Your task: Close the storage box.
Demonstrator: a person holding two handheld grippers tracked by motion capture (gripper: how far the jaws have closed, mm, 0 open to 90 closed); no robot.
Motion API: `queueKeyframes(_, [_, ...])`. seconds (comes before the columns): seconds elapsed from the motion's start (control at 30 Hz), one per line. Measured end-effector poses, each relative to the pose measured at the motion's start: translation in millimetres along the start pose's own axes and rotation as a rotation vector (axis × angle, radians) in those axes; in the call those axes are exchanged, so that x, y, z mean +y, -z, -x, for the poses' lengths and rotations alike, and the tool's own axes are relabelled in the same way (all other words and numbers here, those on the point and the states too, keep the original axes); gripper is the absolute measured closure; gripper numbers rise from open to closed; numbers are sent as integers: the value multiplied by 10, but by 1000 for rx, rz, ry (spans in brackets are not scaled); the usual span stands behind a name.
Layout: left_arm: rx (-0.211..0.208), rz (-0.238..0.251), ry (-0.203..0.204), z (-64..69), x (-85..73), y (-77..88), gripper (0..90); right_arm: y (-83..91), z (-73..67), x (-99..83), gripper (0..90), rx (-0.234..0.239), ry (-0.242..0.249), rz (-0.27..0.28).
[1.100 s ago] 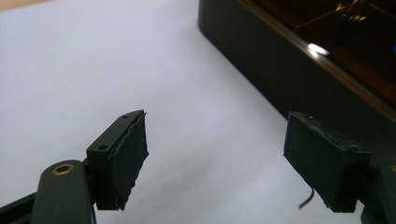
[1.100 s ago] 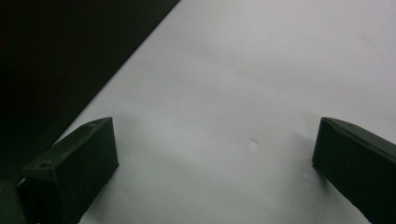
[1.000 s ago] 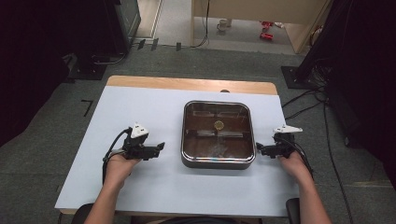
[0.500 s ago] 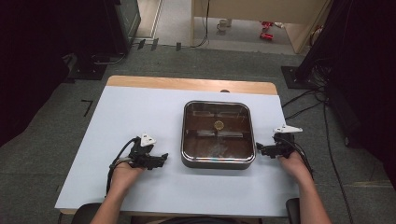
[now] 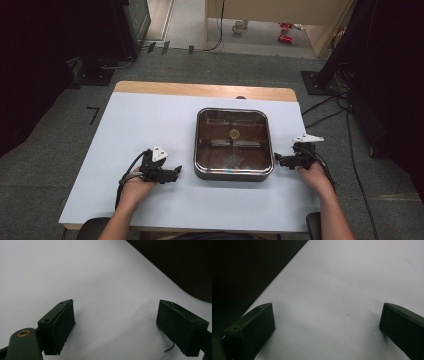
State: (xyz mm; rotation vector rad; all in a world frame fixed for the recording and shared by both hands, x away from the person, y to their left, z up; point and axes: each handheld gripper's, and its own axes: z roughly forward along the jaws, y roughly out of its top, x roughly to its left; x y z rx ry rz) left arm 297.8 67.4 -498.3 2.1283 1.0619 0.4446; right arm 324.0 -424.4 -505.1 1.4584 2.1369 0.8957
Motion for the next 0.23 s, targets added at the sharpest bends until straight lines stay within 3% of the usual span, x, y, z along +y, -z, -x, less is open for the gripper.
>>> queueKeyframes(0.23, [7, 7, 7, 11, -5, -3, 143, 1, -1, 0, 0, 0, -1, -1])
